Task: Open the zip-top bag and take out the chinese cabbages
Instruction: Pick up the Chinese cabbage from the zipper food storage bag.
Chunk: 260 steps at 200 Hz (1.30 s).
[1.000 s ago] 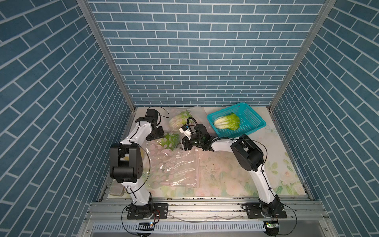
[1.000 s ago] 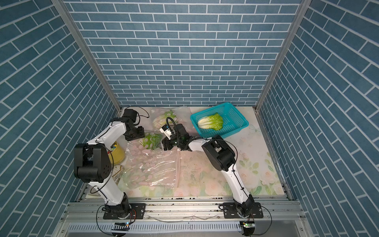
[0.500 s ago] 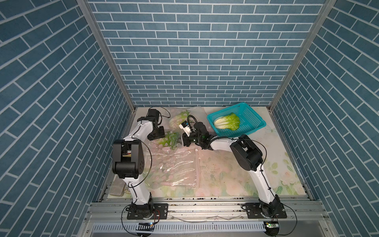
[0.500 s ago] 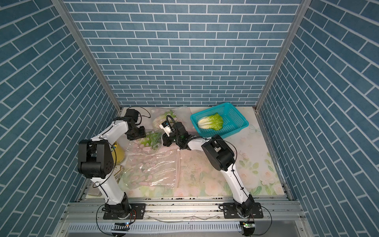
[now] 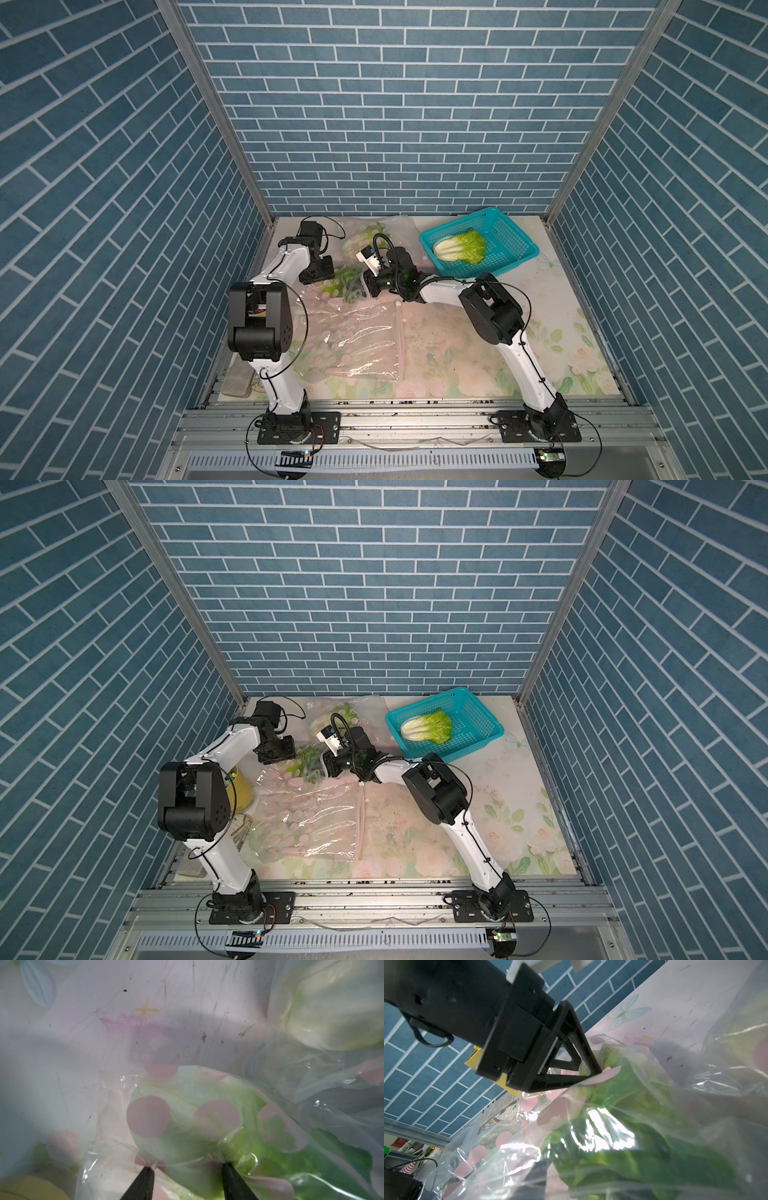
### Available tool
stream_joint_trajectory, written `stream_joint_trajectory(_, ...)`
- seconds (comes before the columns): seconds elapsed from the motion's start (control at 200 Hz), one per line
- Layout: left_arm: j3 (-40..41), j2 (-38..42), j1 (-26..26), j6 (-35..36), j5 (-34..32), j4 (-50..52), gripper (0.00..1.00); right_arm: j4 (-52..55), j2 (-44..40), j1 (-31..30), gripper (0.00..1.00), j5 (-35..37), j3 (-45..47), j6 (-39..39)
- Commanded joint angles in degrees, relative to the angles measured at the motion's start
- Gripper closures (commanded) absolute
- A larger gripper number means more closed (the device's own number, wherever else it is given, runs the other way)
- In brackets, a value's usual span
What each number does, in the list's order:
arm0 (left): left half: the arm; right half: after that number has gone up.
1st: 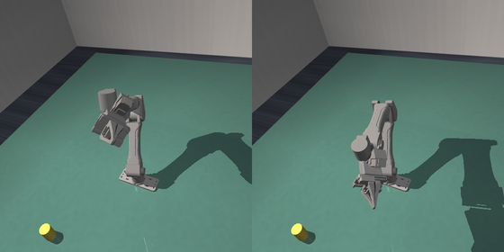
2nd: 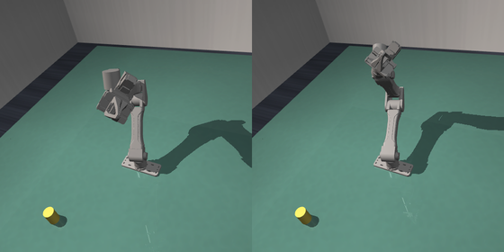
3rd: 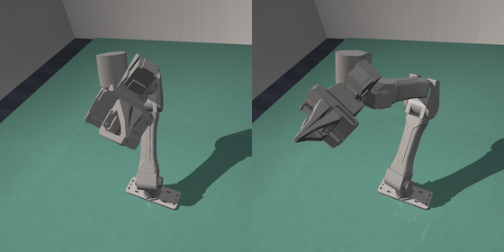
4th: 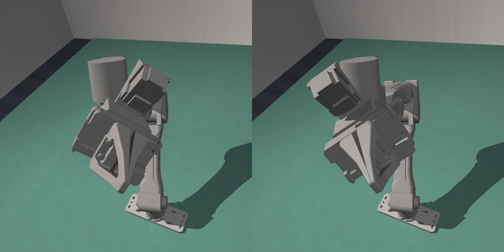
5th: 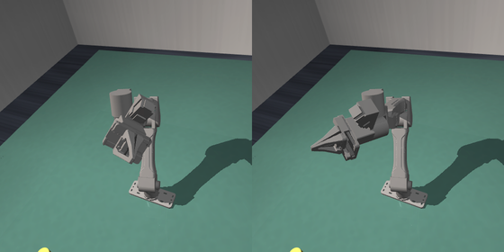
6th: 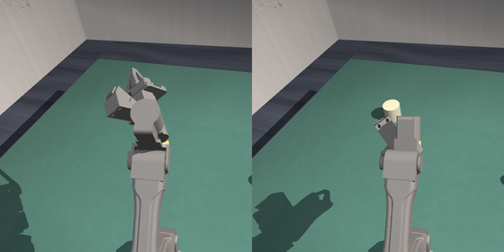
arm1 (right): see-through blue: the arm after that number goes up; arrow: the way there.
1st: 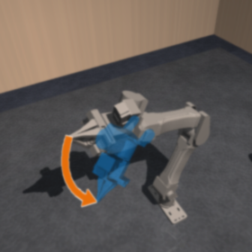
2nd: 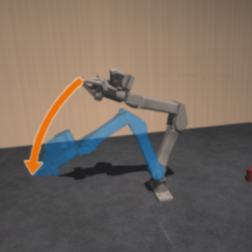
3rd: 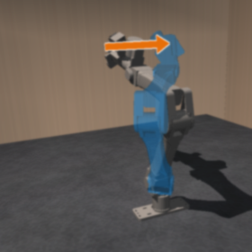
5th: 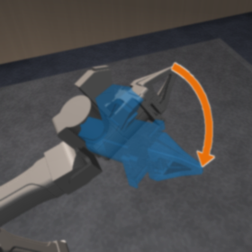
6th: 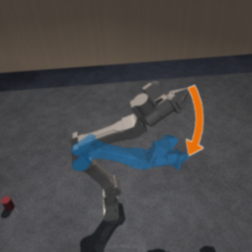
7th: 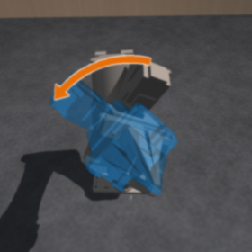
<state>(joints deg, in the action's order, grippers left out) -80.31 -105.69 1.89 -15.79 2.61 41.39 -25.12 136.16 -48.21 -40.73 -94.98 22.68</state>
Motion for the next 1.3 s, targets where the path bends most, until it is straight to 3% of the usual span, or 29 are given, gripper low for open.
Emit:
stream_joint_trajectory(0.0, 1.6, -1.5, 0.8, 0.8, 0.6, 1.3, 0.47, 4.7, 1.9, -0.4, 0.44, 0.5, -3.8, -0.4)
stream_joint_trajectory(0.25, 1.8, -1.8, 1.4, 1.0, 0.6, 1.5, 0.48, 4.0, 4.3, -0.8, 0.53, 1.8, -6.3, 1.9)
stream_joint_trajectory(0.495, 2.2, -1.9, 2.2, 1.0, 0.9, 1.2, 0.49, 5.2, 7.6, -1.5, 0.47, 1.0, -11.5, 3.3)
stream_joint_trajectory(0.675, 2.4, -1.8, 2.5, 1.1, 0.9, 1.4, 0.49, 3.7, 8.9, -1.6, 0.70, 1.1, -13.1, 6.0)
stream_joint_trajectory(0.77, 2.5, -0.9, 2.6, 1.5, 0.6, 1.3, 0.48, 2.7, 8.2, -1.5, 0.93, 1.3, -11.9, 6.3)
stream_joint_trajectory(0.8, 2.6, -0.4, 2.6, 1.5, 0.2, 1.3, 0.47, 2.2, 7.7, -1.6, 1.00, 1.4, -11.0, 6.3)
stream_joint_trajectory(0.965, 5.2, 7.0, 2.6, 0.9, -1.7, 0.6, 0.27, -1.2, 3.5, -1.3, 1.00, 1.7, -4.3, 6.9)
stream_joint_trajectory(1.035, 7.8, 12.9, 2.5, -0.7, -2.0, -0.2, 0.01, -3.6, 1.0, -1.0, 1.00, 2.1, -0.1, 6.9)
stream_joint_trajectory(1.295, 15.8, 30.0, 2.3, -5.2, 5.9, 0.9, 0.00, -12.8, -5.9, 1.9, 1.00, 2.1, 10.2, 14.8)
